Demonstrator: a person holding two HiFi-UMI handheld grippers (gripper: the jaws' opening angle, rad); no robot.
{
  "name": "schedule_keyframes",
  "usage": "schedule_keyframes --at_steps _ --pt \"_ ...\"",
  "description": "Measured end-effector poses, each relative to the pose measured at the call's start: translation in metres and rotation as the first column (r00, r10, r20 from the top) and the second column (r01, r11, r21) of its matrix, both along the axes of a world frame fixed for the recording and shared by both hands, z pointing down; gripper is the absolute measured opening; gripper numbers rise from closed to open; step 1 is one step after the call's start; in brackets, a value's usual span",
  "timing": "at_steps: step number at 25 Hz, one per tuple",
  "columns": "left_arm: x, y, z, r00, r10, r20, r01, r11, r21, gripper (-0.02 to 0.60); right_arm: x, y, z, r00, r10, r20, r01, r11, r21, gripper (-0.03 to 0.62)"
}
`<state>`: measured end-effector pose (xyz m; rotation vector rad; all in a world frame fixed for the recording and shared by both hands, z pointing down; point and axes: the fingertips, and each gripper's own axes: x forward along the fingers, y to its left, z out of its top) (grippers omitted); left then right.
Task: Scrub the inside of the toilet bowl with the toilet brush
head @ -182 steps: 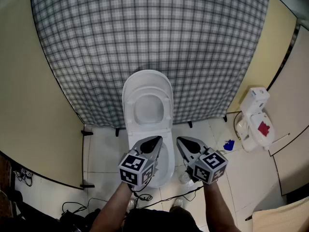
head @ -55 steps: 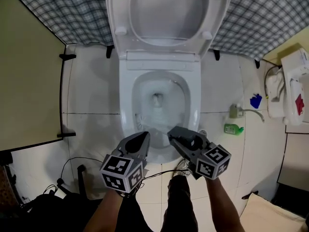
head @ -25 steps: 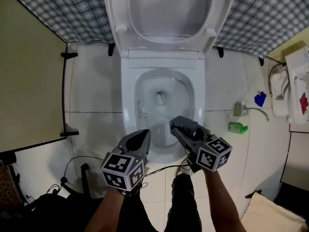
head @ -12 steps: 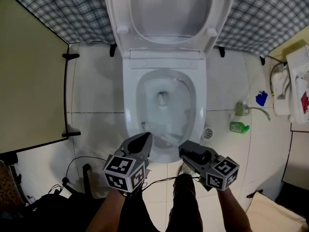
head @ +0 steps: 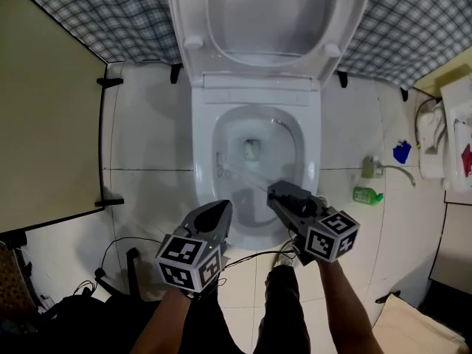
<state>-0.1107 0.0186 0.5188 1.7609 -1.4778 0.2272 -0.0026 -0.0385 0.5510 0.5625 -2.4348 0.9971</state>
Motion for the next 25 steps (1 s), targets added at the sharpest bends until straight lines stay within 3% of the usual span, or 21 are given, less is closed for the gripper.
schedule_keyframes --at_steps 6,10,13,20,25 --pt "-0.002 -0.001 0.000 1.000 -0.006 -0.006 0.006 1.000 0.000 0.008 -0.030 -0.060 -0.006 0.996 0.091 0.013 -0.092 0.993 0.069 0.184" --pt "-0.002 0.000 0.003 1.000 -0.007 -0.009 0.007 1.000 -0.005 0.008 -0.030 -0.063 -0.011 0.997 0.074 -0.008 -0.073 0.993 0.093 0.183" --pt "0.000 -0.001 0.002 1.000 -0.001 -0.013 0.001 1.000 -0.005 0.008 -0.027 -0.062 -0.009 0.993 0.118 -0.003 -0.117 0.989 0.095 0.178" --pt "0.009 0.000 0.004 1.000 0.031 -0.003 -0.031 0.999 -0.011 0.008 -0.020 -0.076 -0.011 0.973 0.227 -0.030 -0.217 0.955 0.203 0.170" --pt "0.013 0.003 0.004 0.999 0.046 0.003 -0.046 0.999 -0.012 0.008 0.020 -0.093 -0.015 0.931 0.359 -0.068 -0.337 0.916 0.220 0.169"
